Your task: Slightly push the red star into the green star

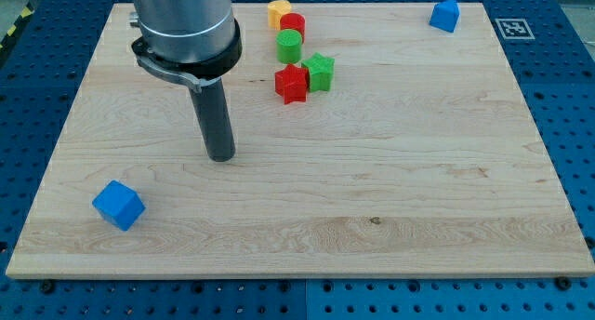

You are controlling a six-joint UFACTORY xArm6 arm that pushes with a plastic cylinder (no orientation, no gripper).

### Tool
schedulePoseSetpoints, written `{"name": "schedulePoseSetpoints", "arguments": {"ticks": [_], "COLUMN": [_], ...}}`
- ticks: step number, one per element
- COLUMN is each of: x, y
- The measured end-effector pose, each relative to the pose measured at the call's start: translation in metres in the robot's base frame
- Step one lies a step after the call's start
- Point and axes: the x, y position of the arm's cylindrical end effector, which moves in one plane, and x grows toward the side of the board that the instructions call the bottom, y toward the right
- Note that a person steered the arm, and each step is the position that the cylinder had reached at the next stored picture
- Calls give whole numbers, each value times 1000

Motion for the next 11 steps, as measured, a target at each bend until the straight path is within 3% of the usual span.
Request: {"name": "schedulePoseSetpoints", "arguments": {"ticks": [8, 11], "x": [0, -11], "y": [23, 62]}}
